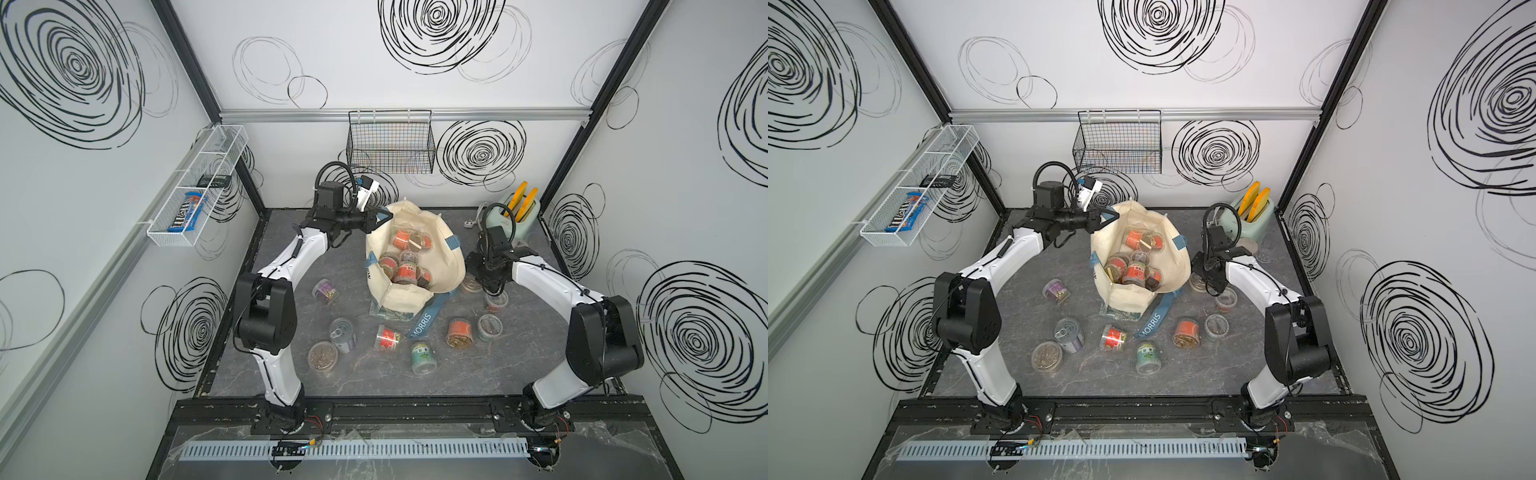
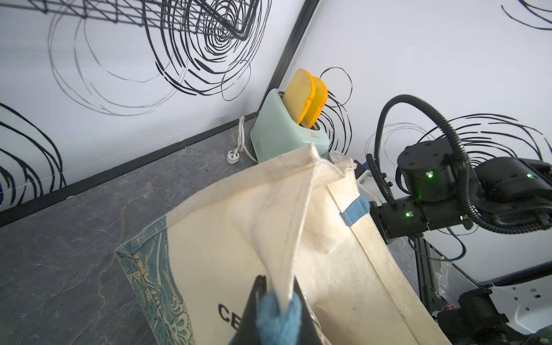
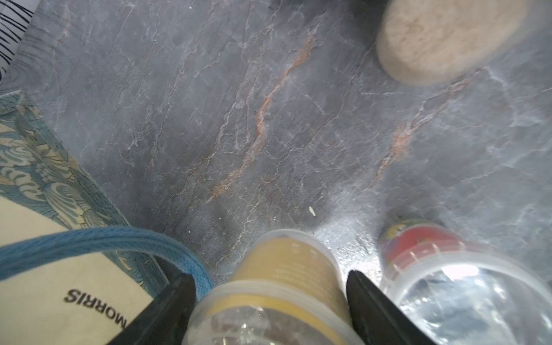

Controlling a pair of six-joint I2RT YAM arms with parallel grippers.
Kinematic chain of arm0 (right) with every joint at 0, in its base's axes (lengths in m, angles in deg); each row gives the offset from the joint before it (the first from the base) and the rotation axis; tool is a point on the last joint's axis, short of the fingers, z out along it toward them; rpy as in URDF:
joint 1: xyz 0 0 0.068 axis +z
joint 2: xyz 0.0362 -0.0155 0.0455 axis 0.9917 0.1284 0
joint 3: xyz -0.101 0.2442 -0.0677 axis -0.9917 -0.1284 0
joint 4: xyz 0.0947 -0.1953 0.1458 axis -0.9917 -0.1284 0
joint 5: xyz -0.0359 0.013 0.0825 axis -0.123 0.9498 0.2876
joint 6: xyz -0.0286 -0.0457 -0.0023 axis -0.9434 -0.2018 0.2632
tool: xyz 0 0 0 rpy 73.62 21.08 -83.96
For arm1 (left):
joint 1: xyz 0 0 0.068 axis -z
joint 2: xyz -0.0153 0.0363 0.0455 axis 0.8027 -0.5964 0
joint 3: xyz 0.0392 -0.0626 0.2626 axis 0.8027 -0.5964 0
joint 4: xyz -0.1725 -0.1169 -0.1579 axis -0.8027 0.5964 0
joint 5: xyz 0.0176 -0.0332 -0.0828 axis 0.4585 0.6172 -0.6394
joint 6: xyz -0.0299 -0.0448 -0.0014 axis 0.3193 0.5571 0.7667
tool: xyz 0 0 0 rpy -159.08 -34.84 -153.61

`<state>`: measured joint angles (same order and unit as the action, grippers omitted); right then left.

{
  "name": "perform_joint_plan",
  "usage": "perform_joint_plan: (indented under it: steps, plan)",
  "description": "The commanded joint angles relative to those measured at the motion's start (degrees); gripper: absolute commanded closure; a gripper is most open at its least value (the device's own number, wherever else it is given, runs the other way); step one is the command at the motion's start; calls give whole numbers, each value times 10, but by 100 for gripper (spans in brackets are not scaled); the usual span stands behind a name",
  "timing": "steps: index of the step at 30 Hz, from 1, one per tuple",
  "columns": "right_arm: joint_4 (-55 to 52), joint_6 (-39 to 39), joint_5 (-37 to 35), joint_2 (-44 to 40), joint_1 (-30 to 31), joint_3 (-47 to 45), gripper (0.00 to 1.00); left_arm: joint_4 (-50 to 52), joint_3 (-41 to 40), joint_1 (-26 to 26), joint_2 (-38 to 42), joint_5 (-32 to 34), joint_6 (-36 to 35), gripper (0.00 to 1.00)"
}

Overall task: Take out the seed jars from the canvas bag
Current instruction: Place the seed jar at the center of the board.

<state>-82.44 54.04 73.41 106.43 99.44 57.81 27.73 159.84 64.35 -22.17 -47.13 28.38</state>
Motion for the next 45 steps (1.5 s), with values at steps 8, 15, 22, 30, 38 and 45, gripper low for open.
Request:
perform_joint_plan:
  steps: [8, 15, 22, 30, 38, 45]
  plan:
    - [40, 29, -4, 31, 25, -40, 18, -56, 3, -8, 42, -38, -7, 100]
    - [21, 31, -20, 54, 31, -32, 14, -53, 2, -10, 45, -41, -9, 100]
    - [-26, 27, -39, 29, 33, 16, 4, -51, 0, -17, 48, -42, -13, 100]
    - [-70, 10, -55, -50, 12, 76, 5, -54, -3, -17, 55, -44, -6, 100]
    - [-50, -122, -92, -123, 39, 146, 11, -63, -11, -16, 63, -47, 0, 100]
    - [48, -339, -120, -172, 205, 116, 14, -65, -15, -12, 65, -43, 4, 100]
